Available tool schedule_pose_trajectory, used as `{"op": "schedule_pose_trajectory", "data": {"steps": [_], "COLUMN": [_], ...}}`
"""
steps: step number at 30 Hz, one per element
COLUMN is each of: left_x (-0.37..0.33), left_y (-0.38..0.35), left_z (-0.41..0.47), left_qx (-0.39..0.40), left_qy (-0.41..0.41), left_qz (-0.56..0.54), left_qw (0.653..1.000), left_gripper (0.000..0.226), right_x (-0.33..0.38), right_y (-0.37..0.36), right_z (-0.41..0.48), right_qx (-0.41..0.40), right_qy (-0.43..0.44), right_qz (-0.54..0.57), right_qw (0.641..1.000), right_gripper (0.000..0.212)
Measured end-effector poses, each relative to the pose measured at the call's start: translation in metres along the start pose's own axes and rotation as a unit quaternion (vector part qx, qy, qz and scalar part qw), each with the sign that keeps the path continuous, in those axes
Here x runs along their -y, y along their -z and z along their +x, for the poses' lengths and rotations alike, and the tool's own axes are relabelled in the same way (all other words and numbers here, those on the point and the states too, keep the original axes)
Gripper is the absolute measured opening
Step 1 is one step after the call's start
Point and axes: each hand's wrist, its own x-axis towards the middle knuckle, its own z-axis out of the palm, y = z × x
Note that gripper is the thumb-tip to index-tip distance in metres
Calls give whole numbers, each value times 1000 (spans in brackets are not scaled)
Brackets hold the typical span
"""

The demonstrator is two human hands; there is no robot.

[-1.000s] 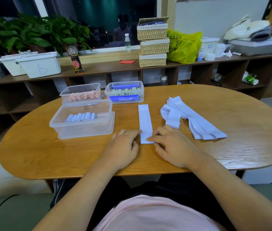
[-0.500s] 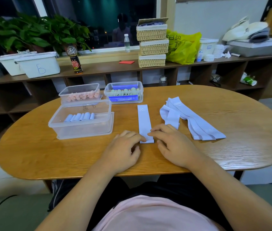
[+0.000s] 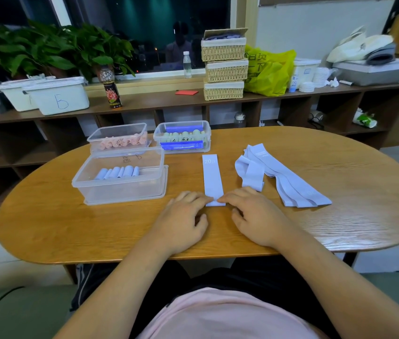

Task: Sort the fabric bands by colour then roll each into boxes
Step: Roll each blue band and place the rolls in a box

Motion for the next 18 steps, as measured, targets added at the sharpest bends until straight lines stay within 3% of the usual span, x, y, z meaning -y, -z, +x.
{"op": "schedule_pose_trajectory", "data": {"steps": [11, 18], "left_x": [2, 1], "left_y": [0, 3], "left_z": [-1, -2], "left_qx": [-38, -42], "left_qy": [40, 36], "left_qz": [-58, -63], "left_qw": [997, 996], "left_gripper": [58, 55], "right_x": [0, -1], "right_y": [0, -6], "right_z": [25, 35], "right_qx": [17, -8], "right_qy": [9, -18], "right_qz": [-142, -120], "right_qw": [990, 993], "right_gripper": [43, 35]}}
